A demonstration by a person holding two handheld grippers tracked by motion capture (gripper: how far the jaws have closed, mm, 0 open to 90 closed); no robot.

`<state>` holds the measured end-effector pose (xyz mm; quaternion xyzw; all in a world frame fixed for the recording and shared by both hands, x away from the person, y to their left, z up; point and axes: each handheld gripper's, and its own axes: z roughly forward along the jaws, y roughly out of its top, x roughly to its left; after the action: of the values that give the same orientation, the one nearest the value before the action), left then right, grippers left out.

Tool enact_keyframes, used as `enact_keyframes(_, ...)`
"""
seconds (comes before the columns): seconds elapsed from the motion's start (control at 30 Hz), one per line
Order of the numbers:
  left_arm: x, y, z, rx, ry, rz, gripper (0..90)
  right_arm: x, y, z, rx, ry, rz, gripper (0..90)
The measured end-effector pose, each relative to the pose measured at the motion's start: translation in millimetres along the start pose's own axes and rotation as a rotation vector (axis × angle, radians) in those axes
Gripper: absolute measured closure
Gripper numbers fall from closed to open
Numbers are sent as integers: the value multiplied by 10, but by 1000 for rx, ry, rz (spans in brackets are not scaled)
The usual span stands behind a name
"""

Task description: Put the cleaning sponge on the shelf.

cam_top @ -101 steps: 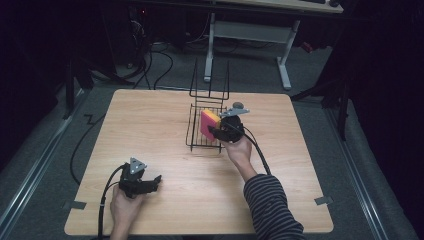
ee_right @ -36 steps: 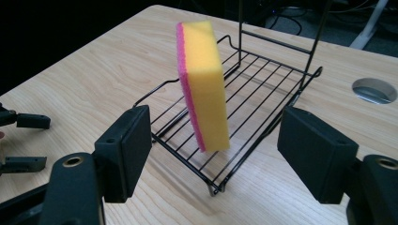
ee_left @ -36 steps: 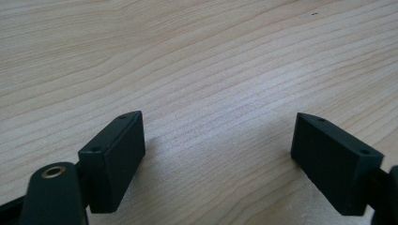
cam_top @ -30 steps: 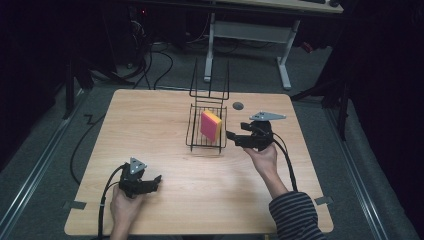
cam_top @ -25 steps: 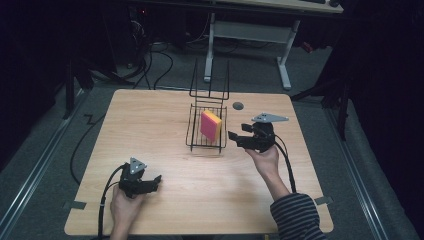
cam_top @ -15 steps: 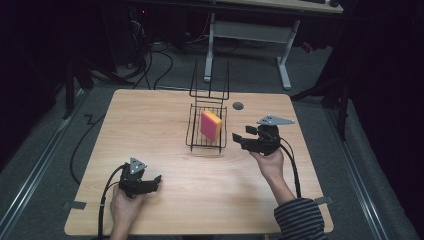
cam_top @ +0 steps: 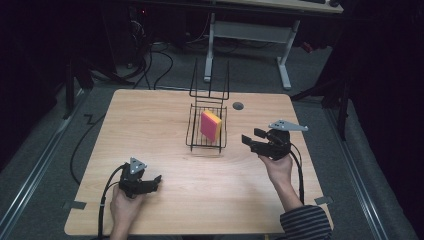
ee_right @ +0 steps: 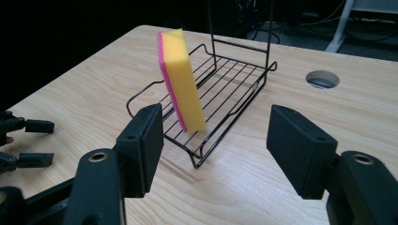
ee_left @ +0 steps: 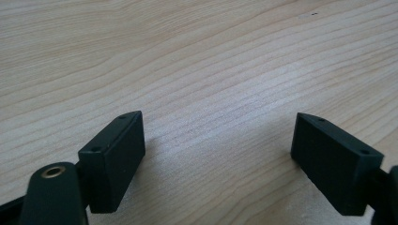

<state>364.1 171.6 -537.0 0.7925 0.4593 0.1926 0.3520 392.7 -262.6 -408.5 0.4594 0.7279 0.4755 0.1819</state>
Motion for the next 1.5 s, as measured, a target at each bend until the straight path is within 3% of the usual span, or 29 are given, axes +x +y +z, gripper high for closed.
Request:
enact_keyframes(1.0, -2, 0, 0, 0, -1, 1, 186, -167, -317, -424, -55, -30, 63, 387)
enact_keyframes(1.5, -2, 0, 0, 0, 0, 2, 186, -247, -491, -540, -73, -38, 95, 393)
